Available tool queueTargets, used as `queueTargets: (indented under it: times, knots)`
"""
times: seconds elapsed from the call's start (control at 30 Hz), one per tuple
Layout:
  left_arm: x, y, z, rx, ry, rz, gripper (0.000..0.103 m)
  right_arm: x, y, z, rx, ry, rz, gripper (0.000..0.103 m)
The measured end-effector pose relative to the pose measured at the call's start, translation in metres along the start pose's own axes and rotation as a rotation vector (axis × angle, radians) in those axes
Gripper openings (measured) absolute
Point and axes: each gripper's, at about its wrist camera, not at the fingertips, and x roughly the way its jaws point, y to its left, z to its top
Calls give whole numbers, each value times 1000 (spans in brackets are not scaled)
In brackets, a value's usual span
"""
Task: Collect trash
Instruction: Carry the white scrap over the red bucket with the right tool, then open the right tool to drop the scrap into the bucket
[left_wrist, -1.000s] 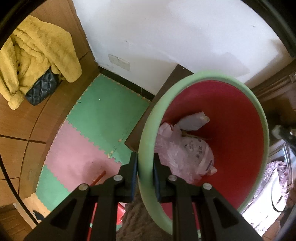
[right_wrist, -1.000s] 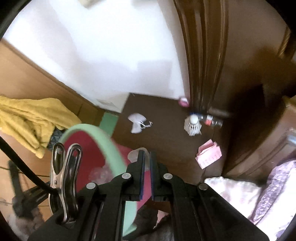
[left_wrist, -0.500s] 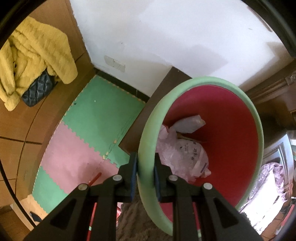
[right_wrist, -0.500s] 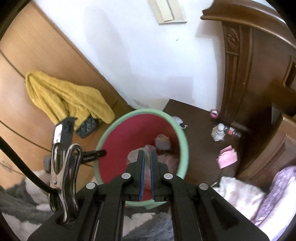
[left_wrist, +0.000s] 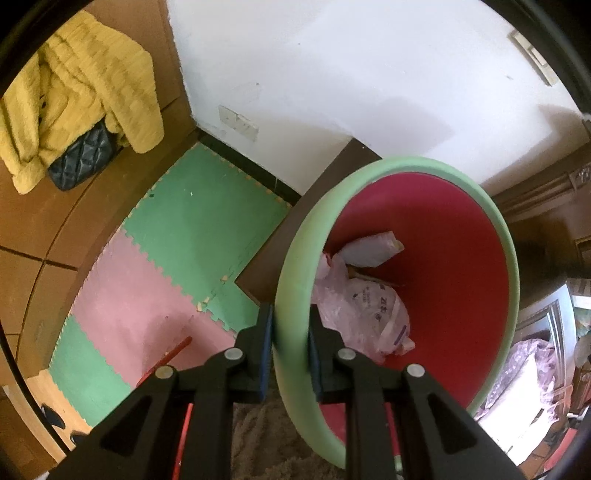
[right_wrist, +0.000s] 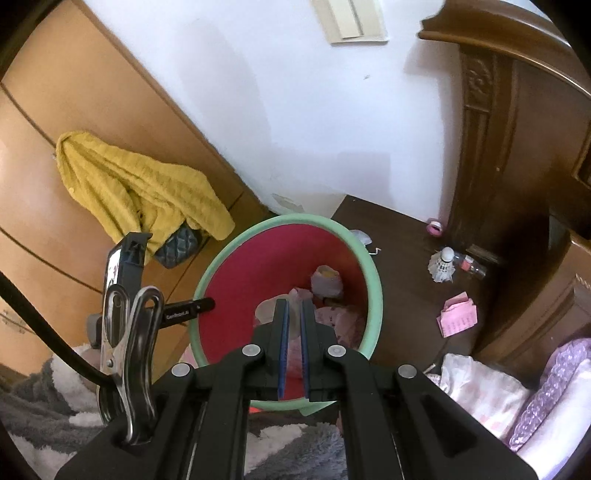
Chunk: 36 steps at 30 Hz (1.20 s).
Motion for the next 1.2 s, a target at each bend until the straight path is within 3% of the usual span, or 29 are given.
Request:
queueTargets:
  times: [0.3, 0.6, 1.2]
  knots:
    - [0, 17, -14, -72, 30, -7, 17, 14, 23, 3, -102, 33, 18, 7]
    - [-9, 20, -13, -57, 6, 1, 17, 25, 38, 10, -156, 36, 25, 7]
    - [-7, 20, -14, -25, 3, 21, 17, 42, 42, 11, -138, 79, 26, 7]
